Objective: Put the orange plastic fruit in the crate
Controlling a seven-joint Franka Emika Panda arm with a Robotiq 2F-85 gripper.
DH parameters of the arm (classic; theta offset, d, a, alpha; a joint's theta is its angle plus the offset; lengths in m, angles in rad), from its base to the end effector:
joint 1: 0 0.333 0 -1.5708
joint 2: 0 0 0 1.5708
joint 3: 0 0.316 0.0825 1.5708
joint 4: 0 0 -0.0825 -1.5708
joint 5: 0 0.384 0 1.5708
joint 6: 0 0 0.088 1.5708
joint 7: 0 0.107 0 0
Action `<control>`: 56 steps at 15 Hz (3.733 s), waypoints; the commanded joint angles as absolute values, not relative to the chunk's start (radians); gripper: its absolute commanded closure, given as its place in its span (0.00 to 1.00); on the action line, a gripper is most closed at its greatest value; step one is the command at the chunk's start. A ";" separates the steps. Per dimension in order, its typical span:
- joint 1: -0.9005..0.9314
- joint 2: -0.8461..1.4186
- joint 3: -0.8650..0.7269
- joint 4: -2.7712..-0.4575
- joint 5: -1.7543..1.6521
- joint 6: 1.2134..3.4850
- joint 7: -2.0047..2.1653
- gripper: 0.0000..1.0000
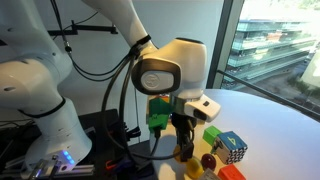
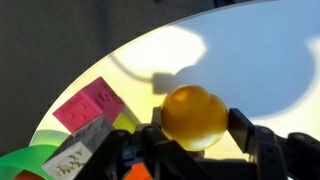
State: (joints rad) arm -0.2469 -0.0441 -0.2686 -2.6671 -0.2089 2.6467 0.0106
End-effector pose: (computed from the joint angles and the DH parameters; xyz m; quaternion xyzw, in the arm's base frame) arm 0.3690 -0.2015 0.2539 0.9843 -0.1705 0.0000 0.0462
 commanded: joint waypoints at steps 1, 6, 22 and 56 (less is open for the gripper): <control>-0.225 -0.102 -0.226 -2.643 -0.178 2.565 0.049 0.58; -0.187 -0.115 -0.161 -2.593 -0.170 2.522 0.138 0.58; -0.064 -0.054 -0.009 -2.479 -0.182 2.439 0.374 0.58; 0.003 0.040 0.021 -2.441 -0.122 2.553 0.328 0.58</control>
State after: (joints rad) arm -0.0149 0.0139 0.0158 -2.4728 -0.1624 2.5347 0.3486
